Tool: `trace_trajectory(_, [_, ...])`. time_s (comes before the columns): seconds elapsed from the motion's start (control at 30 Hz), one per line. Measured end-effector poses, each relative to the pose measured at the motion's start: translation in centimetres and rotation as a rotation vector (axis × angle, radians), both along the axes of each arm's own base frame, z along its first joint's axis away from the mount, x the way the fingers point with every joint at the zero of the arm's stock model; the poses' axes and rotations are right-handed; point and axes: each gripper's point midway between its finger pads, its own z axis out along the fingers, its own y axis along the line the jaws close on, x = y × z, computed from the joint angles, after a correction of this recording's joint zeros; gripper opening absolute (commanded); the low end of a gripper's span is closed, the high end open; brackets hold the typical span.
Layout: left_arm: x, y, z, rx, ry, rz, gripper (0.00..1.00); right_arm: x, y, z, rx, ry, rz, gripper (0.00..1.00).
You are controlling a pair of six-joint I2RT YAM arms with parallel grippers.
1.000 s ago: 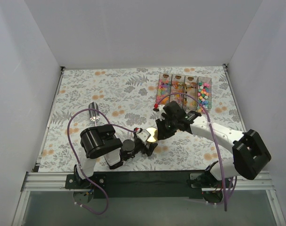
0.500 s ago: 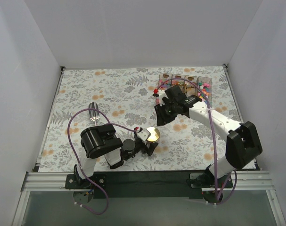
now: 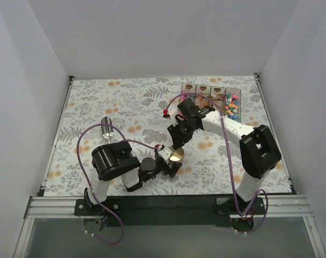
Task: Pack the candies
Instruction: Screw the bottle lid onto the packing bottle.
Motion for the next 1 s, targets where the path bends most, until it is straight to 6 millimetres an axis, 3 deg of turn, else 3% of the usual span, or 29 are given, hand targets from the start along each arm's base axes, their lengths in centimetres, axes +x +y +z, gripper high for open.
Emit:
trace_trajectory(0.27, [0.3,-0.8,0.0,0.014,0.006,-0.009,0.78,-0.1,0.0,0.1,-0.034,-0.064,0.015,0.36])
trace_trajectory(0.63, [0.3,-1.9,-0.2,0.042,0.011,-0.017,0.78,-1.5,-3.1,0.1,-0.047,-0.172,-0.196,0.31])
trace_trajectory(0.83, [0.3,-1.9,-0.3,0.051,0.010,-0.015,0.78,-3.8,-4.7,0.0,0.021,-0.141,-0.381,0.31])
trace_trajectory(1.0, [0.3,-1.9,-0.2,0.046,0.015,-0.011,0.78,-6.1,-4.9,-0.1,0.020,-0.067,-0.392,0.34])
